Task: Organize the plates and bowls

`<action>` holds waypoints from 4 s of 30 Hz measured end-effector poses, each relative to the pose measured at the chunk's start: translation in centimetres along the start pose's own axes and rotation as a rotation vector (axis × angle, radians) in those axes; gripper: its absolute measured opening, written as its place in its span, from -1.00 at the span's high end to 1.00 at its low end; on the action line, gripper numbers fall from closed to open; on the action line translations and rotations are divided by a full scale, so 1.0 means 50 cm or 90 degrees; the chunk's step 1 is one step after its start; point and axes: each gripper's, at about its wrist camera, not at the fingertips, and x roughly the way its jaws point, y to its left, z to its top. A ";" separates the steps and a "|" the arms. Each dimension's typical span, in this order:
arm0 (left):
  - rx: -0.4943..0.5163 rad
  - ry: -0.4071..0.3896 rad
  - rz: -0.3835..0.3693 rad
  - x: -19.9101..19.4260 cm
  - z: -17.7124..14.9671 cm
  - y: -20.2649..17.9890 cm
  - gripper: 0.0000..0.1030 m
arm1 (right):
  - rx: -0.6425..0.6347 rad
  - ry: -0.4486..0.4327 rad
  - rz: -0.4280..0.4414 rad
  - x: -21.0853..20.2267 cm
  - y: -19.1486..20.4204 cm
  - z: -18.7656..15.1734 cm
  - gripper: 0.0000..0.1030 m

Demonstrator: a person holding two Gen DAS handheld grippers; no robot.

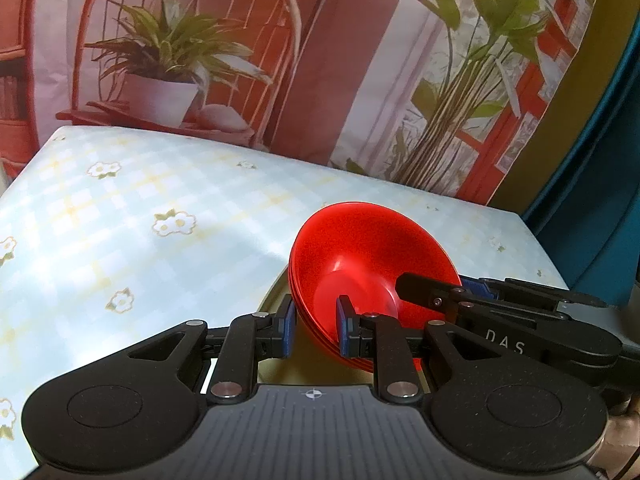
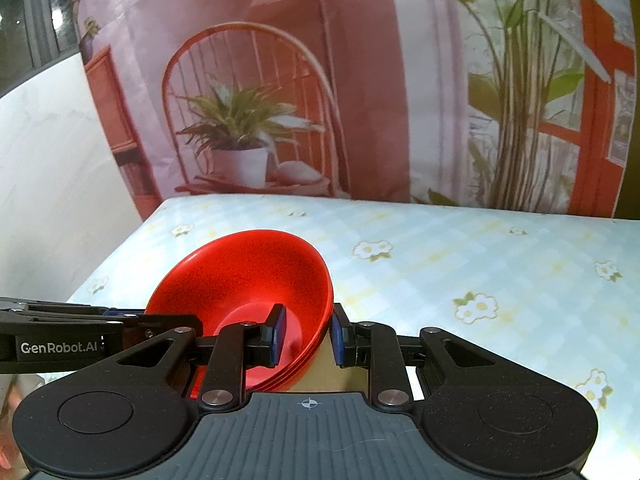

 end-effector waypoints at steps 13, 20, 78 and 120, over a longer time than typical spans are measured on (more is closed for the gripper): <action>-0.005 -0.004 0.015 0.001 -0.038 0.022 0.56 | 0.004 0.025 0.023 0.025 0.014 -0.040 0.56; -0.008 -0.012 0.007 0.000 -0.039 0.019 0.53 | 0.003 0.036 0.016 0.032 0.010 -0.047 0.56; 0.146 -0.287 0.182 -0.398 0.056 -0.188 -1.00 | -0.012 -0.202 -0.079 -0.404 0.016 0.096 -0.99; 0.132 -0.328 0.205 -0.532 0.041 -0.232 -1.00 | -0.038 -0.233 -0.126 -0.584 0.054 0.114 -0.99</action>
